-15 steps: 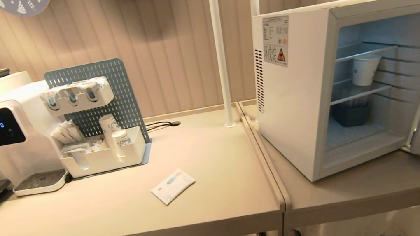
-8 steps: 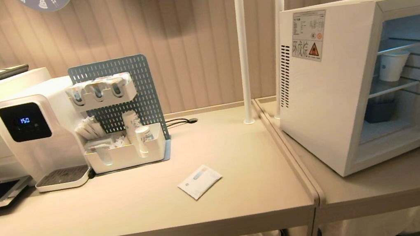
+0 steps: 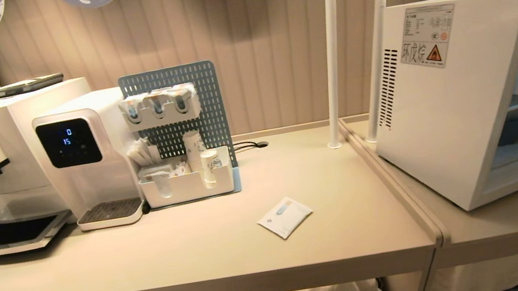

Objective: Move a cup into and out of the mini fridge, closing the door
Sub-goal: Place the yoghurt on the table

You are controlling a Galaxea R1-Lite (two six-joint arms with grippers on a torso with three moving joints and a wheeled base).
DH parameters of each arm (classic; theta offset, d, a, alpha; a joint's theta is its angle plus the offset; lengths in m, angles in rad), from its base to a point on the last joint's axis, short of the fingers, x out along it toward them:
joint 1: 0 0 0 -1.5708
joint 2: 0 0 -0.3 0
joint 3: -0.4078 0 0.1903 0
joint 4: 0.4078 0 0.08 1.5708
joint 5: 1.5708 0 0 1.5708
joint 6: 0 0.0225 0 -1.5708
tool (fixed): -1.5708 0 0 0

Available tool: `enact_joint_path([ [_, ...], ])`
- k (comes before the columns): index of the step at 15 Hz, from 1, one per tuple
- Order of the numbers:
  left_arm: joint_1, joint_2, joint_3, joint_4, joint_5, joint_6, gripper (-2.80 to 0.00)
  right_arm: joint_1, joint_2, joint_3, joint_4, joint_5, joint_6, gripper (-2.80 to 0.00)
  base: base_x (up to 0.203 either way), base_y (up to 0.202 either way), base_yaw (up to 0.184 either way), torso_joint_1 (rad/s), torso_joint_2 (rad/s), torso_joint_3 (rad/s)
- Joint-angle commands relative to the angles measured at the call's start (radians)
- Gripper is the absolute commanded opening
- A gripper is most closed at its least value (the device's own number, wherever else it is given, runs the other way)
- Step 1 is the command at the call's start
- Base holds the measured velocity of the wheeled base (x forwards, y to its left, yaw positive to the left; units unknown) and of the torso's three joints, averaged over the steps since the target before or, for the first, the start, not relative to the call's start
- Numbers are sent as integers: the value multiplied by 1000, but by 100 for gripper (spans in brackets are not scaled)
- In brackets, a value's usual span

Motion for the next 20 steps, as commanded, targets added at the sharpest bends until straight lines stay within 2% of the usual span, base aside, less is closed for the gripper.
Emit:
enact_joint_path([
  [1,0,0,1,0,1,0,-280,1,2,11,0,0,0,-280,0,189,0,2,5,0],
  [7,0,0,-1,0,1,0,-280,1,3,9,0,0,0,-280,0,170,0,4,3,0],
  [12,-1,0,0,0,1,0,-280,1,1,-5,11,0,-3,-280,0,0,0,0,0,0],
  [14,0,0,-1,0,1,0,-280,1,36,-113,27,15,-3,-280,0,0,0,0,0,0],
  [17,0,0,0,0,1,0,-280,2,308,-272,43,53,4,-280,0,0,0,0,0,0],
  [20,0,0,1,-2,1,0,-280,6,661,-341,-70,116,8,-280,0,0,0,0,0,0],
])
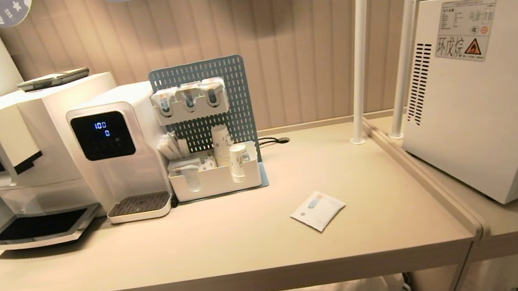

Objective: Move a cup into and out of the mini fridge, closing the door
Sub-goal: Place the yoghurt on the table

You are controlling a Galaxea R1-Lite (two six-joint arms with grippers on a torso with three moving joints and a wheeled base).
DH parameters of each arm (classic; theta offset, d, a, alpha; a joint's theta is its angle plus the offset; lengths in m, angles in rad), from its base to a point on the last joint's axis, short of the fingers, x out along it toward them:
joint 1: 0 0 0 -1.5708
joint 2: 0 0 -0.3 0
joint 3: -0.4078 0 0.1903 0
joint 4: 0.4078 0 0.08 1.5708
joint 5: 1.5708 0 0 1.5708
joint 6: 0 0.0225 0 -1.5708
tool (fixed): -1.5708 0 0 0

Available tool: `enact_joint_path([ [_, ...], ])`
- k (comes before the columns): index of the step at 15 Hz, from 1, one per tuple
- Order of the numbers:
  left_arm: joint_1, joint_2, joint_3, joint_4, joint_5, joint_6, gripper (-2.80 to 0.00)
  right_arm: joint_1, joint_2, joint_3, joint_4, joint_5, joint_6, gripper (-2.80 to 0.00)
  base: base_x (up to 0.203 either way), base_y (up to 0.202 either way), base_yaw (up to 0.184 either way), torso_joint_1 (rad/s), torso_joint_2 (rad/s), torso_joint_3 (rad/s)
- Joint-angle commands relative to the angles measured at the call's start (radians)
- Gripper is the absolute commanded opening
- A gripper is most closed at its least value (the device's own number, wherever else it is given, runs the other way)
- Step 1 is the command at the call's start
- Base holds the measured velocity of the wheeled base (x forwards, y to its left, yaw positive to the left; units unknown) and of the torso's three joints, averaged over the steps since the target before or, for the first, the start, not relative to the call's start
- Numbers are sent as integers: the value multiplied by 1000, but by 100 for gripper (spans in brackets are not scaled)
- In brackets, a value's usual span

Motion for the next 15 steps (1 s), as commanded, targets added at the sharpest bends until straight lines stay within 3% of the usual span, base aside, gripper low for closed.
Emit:
enact_joint_path([
  [1,0,0,0,0,0,-1,-280,4,320,-33,-70,27,-1,-280,0,0,0,0,0,0],
  [5,0,0,0,0,0,-1,-280,20,762,-57,-265,104,-2,-280,0,0,0,0,0,0],
  [7,0,0,0,0,0,-1,-280,27,994,-31,-473,118,1,-280,0,0,0,0,0,0],
  [9,0,0,0,0,0,-1,-280,36,1254,9,-767,121,5,-280,0,0,0,0,0,0],
  [12,0,0,0,0,0,-1,-280,57,1612,27,-1195,84,32,-280,0,0,0,0,0,0],
  [15,0,0,0,0,0,-1,-280,90,1808,-121,-1409,-13,51,-280,0,0,0,0,0,0],
])
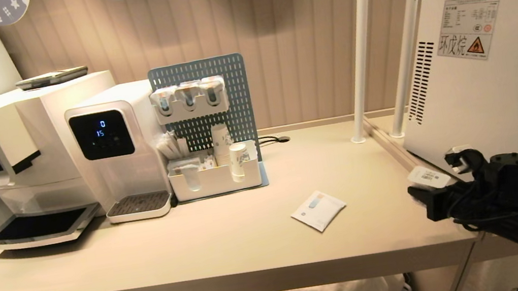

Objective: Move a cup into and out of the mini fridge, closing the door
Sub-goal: Place the yoghurt on the table

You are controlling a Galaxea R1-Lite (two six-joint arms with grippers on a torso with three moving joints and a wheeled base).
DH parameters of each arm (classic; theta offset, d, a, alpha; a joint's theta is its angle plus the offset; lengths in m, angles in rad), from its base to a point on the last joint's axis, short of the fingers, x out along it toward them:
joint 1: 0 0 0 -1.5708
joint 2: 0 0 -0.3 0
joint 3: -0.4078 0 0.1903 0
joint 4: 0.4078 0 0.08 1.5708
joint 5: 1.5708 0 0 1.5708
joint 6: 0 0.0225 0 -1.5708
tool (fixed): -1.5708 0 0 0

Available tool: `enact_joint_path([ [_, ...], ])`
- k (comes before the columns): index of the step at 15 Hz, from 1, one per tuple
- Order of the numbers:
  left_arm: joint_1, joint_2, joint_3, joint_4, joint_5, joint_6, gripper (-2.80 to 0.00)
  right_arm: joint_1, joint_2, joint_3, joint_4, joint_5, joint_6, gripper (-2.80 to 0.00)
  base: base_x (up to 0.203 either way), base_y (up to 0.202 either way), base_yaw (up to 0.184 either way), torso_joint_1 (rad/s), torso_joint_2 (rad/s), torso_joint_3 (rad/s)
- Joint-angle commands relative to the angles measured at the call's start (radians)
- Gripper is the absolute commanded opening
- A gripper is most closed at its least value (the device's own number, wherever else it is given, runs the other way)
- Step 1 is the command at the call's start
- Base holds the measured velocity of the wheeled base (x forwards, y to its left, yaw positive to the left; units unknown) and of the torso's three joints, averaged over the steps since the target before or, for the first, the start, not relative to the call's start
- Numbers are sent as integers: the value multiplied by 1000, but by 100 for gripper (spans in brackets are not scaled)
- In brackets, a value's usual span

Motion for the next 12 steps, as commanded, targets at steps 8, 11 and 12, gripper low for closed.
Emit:
enact_joint_path([
  [8,0,0,0,0,0,0,-280,33,417,-476,92,-151,-51,-280,0,0,0,0,0,0],
  [11,0,0,0,0,0,0,-280,39,451,-555,164,-215,-96,-280,0,0,0,0,0,0],
  [12,0,0,0,0,0,0,-280,41,454,-561,166,-218,-99,-280,0,0,0,0,0,0],
])
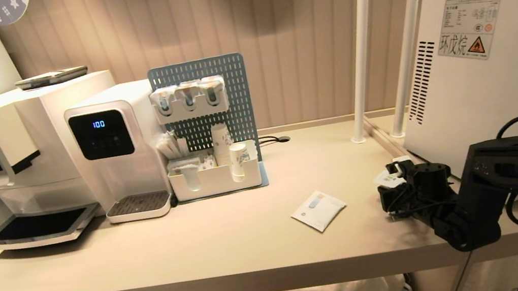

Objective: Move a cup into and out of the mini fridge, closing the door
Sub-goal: Place the yoghurt on the table

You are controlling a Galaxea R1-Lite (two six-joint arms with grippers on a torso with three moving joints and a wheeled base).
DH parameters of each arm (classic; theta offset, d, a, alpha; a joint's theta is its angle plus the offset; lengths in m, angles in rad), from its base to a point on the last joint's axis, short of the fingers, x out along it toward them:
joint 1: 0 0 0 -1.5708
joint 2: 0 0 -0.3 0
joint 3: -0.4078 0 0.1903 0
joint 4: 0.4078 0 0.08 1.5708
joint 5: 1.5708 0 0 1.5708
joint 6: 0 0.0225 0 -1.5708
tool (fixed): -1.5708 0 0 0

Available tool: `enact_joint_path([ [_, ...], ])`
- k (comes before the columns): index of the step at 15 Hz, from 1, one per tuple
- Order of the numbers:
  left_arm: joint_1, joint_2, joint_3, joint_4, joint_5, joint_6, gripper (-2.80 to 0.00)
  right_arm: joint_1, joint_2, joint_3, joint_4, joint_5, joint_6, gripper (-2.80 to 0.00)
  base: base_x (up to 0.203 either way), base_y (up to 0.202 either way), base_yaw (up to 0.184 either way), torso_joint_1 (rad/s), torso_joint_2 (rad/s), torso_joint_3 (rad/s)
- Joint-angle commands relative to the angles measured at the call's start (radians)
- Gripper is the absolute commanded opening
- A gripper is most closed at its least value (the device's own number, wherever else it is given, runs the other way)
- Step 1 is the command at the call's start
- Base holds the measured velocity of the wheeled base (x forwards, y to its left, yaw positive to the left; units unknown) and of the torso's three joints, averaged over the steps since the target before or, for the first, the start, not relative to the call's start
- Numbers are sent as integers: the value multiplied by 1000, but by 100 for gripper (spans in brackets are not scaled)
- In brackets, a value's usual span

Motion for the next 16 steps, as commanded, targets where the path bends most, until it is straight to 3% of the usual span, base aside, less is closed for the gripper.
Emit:
enact_joint_path([
  [1,0,0,0,0,0,0,-280,5,19,-16,-3,-3,-3,-280,0,0,0,0,0,0],
  [16,0,0,0,0,0,0,-280,5,17,-24,39,-41,-34,-280,0,0,0,0,0,0],
])
